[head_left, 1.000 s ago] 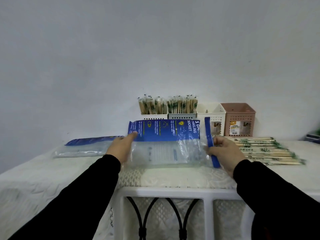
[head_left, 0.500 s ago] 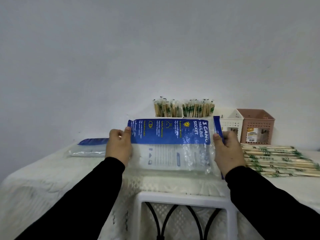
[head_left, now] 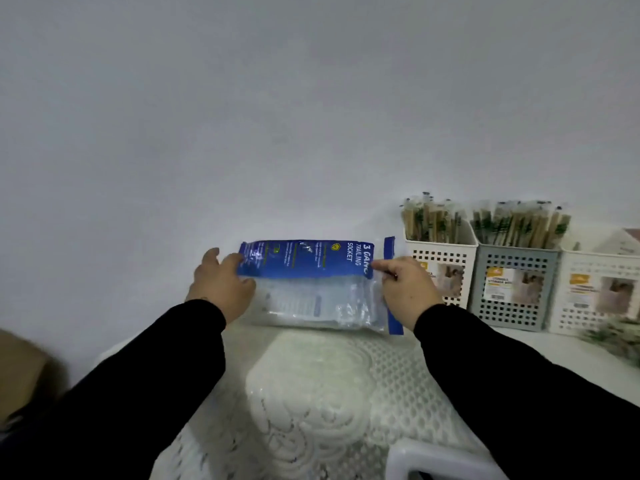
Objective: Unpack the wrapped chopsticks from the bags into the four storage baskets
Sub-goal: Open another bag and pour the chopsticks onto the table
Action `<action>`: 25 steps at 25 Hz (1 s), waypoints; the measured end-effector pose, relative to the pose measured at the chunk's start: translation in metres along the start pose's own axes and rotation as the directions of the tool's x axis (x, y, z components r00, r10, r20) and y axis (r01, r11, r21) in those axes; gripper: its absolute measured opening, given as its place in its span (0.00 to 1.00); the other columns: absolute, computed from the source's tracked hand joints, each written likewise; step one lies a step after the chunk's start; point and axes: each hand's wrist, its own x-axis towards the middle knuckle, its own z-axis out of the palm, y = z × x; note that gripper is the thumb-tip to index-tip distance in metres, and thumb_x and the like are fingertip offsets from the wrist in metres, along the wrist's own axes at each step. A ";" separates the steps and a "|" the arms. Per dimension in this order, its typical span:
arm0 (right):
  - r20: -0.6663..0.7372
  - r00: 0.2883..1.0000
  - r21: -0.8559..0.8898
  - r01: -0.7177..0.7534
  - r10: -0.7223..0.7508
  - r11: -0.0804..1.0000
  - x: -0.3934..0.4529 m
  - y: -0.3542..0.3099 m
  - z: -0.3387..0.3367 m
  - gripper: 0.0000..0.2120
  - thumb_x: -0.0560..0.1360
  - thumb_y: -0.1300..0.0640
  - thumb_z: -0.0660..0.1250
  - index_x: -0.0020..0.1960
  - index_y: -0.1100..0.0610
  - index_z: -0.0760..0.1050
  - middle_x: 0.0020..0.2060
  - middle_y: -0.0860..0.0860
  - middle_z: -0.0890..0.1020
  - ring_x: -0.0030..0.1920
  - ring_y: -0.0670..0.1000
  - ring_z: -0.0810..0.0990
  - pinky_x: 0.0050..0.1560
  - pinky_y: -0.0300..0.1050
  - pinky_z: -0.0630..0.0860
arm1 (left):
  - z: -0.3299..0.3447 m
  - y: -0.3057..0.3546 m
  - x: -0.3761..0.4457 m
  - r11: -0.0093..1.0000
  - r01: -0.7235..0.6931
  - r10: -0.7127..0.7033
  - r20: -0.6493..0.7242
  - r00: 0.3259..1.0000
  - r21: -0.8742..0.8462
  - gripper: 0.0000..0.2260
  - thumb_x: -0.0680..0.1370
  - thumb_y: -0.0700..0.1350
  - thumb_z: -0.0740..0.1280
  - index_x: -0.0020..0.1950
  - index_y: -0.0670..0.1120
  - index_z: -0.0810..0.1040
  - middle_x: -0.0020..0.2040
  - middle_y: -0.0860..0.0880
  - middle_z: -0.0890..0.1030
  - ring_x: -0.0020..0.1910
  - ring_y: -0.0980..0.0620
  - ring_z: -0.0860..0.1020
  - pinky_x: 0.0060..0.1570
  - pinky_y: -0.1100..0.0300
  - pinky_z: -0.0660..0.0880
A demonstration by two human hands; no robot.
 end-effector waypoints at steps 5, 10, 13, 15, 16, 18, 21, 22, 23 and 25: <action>0.209 0.972 -0.291 -0.048 0.112 0.955 0.020 0.034 0.039 0.12 0.72 0.66 0.59 0.48 0.61 0.81 0.46 0.58 0.72 0.54 0.58 0.77 0.56 0.40 0.70 | 0.035 -0.006 0.036 0.982 -0.150 0.095 0.383 0.919 0.117 0.33 0.68 0.55 0.54 0.74 0.58 0.65 0.74 0.48 0.65 0.75 0.45 0.60 0.72 0.50 0.60; 0.245 0.939 -0.408 -0.126 0.241 0.904 0.020 0.048 0.044 0.19 0.78 0.59 0.56 0.68 0.54 0.71 0.64 0.58 0.70 0.63 0.60 0.71 0.59 0.44 0.69 | 0.054 0.017 0.059 0.972 -0.180 0.049 0.626 0.778 0.147 0.23 0.84 0.46 0.53 0.79 0.47 0.57 0.79 0.43 0.53 0.78 0.42 0.52 0.75 0.50 0.48; 0.270 0.923 -0.526 -0.097 0.274 0.845 0.019 0.051 0.047 0.19 0.80 0.52 0.55 0.68 0.52 0.70 0.66 0.58 0.68 0.64 0.60 0.70 0.60 0.46 0.69 | 0.069 0.010 0.060 0.951 -0.141 -0.056 0.602 0.797 0.276 0.28 0.82 0.62 0.51 0.80 0.55 0.51 0.80 0.45 0.50 0.78 0.45 0.50 0.73 0.56 0.47; 0.280 0.910 -0.583 -0.091 0.305 0.807 0.019 0.052 0.047 0.18 0.80 0.51 0.55 0.67 0.51 0.71 0.66 0.57 0.69 0.63 0.60 0.71 0.59 0.47 0.69 | 0.072 0.008 0.058 0.913 -0.178 -0.069 0.571 0.818 0.367 0.30 0.80 0.66 0.49 0.80 0.56 0.50 0.80 0.44 0.53 0.78 0.44 0.54 0.73 0.55 0.50; 0.273 0.914 -0.576 -0.095 0.301 0.812 0.019 0.050 0.045 0.17 0.79 0.51 0.55 0.65 0.52 0.73 0.64 0.57 0.72 0.61 0.59 0.73 0.58 0.47 0.70 | 0.072 0.007 0.056 0.887 -0.218 -0.043 0.542 0.839 0.408 0.31 0.79 0.67 0.49 0.79 0.55 0.54 0.78 0.43 0.58 0.76 0.43 0.59 0.73 0.53 0.54; 0.241 0.936 -0.525 -0.097 0.257 0.846 0.018 0.043 0.038 0.16 0.79 0.52 0.56 0.59 0.55 0.78 0.58 0.57 0.79 0.57 0.58 0.77 0.56 0.45 0.72 | 0.063 0.011 0.051 0.838 -0.297 0.072 0.448 0.891 0.458 0.26 0.79 0.65 0.53 0.72 0.54 0.69 0.71 0.45 0.71 0.68 0.44 0.70 0.68 0.50 0.63; 0.210 0.954 -0.416 -0.111 0.214 0.902 0.013 0.028 0.020 0.16 0.80 0.55 0.56 0.60 0.59 0.79 0.60 0.56 0.80 0.60 0.57 0.76 0.60 0.43 0.70 | 0.041 0.032 0.036 0.856 -0.365 0.240 0.344 0.908 0.366 0.16 0.80 0.55 0.57 0.58 0.49 0.79 0.60 0.45 0.78 0.58 0.44 0.76 0.55 0.55 0.70; 0.202 0.957 -0.377 -0.122 0.210 0.918 0.011 0.025 0.012 0.17 0.81 0.55 0.56 0.63 0.59 0.77 0.63 0.56 0.78 0.63 0.57 0.75 0.63 0.43 0.69 | 0.033 0.042 0.026 0.877 -0.372 0.262 0.346 0.901 0.303 0.15 0.81 0.54 0.57 0.56 0.48 0.79 0.58 0.45 0.79 0.57 0.44 0.76 0.53 0.57 0.71; 0.198 0.958 -0.344 -0.131 0.209 0.930 0.008 0.022 0.005 0.18 0.81 0.54 0.56 0.66 0.58 0.75 0.66 0.55 0.76 0.65 0.56 0.73 0.65 0.43 0.68 | 0.028 0.050 0.017 0.891 -0.376 0.274 0.360 0.892 0.253 0.15 0.81 0.53 0.57 0.55 0.47 0.79 0.57 0.44 0.80 0.56 0.44 0.76 0.51 0.57 0.70; 0.220 0.951 -0.328 -0.138 0.218 0.934 -0.001 0.020 -0.013 0.19 0.82 0.51 0.54 0.70 0.54 0.71 0.69 0.52 0.73 0.68 0.54 0.70 0.67 0.42 0.65 | 0.022 0.066 -0.006 0.885 -0.421 0.323 0.387 0.864 0.200 0.14 0.80 0.53 0.58 0.56 0.48 0.79 0.57 0.46 0.81 0.56 0.46 0.76 0.51 0.58 0.70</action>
